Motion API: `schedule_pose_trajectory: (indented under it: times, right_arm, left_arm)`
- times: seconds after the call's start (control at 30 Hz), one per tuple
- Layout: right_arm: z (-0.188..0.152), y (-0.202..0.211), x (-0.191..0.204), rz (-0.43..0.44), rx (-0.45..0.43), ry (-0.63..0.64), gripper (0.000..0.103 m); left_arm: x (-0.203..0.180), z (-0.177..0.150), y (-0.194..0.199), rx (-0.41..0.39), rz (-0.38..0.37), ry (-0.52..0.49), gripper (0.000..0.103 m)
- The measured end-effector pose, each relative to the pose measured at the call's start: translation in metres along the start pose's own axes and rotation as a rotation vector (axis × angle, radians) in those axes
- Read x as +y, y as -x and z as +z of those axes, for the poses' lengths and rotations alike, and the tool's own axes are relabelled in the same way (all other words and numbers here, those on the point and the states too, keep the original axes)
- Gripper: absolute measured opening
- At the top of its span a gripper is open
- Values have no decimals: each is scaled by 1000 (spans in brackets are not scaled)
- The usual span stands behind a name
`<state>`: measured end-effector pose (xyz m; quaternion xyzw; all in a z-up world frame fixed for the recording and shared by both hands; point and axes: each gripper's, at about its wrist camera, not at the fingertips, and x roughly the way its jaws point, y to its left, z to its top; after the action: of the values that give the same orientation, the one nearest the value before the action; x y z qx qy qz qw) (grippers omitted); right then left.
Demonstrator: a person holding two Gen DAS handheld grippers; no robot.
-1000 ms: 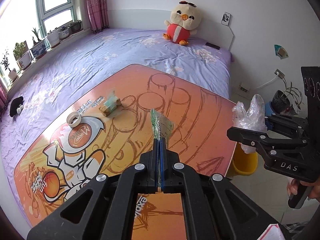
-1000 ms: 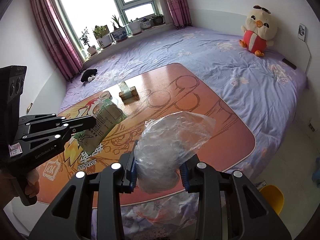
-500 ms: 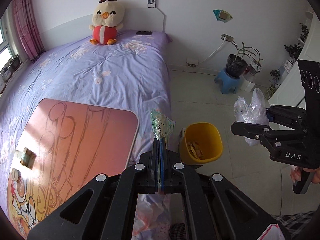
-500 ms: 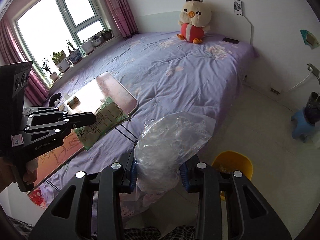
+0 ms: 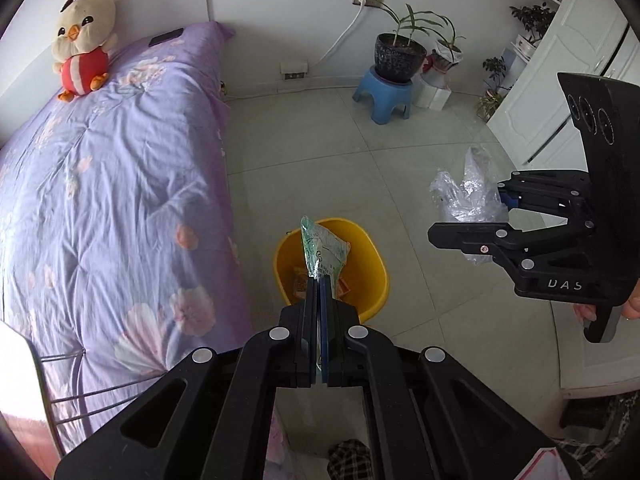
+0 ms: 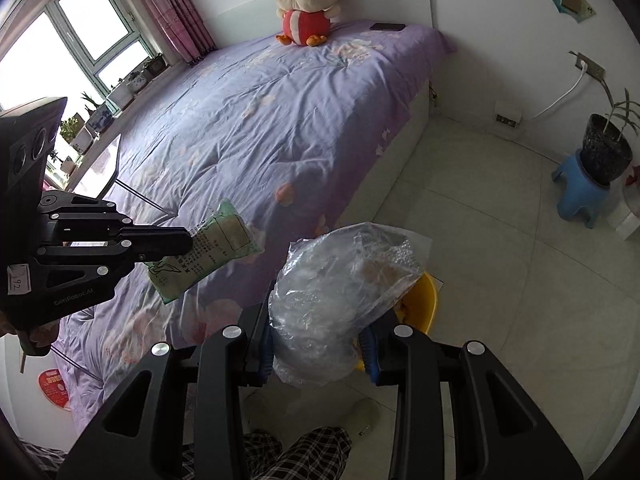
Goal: Collect trash
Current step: 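Carry the plastic bag and packet to the yellow wastebasket with both tools, then open the right tool over the wastebasket while the left tool releases the packet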
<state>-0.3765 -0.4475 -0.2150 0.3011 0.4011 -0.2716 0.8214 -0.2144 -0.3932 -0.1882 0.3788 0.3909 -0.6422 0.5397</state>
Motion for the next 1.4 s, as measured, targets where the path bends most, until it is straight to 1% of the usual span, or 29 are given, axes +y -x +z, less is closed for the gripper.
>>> schedule_pose_trajectory:
  times: [0.13,0.23,0.37,0.53,0.77,0.97,1.0,1.03,1.07,1.1,1.13,1.17,1.23,1.4]
  right_arm:
    - [-4,-40,-32,26,55,3,37]
    - [-7,-73,-51,39,100,12,37]
    - [-14,-116,-74,50,159,13,37]
    - [-27,-163,-96,58,228,0,37]
    - [-45,-209,-117,65,303,5,37]
    - [-53,-221,-129,73,316,11,38]
    - [-54,-221,-130,75,317,10,39]
    - [-54,-222,-131,77,318,11,45]
    - [-55,-222,-132,74,316,12,57]
    - [-53,-223,-132,70,312,12,63]
    - [-53,-222,-133,72,307,12,69]
    - [-52,-222,-133,68,306,16,69]
    - [-53,-221,-134,58,311,22,69]
    - [-56,-212,-135,38,308,16,69]
  left_arm:
    - [-8,15,-56,64,-21,0,2]
    - [-5,19,-94,109,-31,19,2]
    - [0,19,-143,169,-43,57,2]
    - [6,16,-196,236,-39,94,2]
    - [6,8,-239,306,-34,125,2]
    - [-1,7,-251,332,-39,127,3]
    - [-1,7,-253,335,-38,129,3]
    - [-2,7,-254,338,-34,130,4]
    - [-1,7,-256,344,-25,134,11]
    - [0,9,-257,344,-18,139,16]
    - [2,10,-258,342,-12,146,33]
    - [3,11,-258,331,-5,150,47]
    - [5,11,-254,319,9,154,59]
    - [10,11,-247,314,19,166,61]
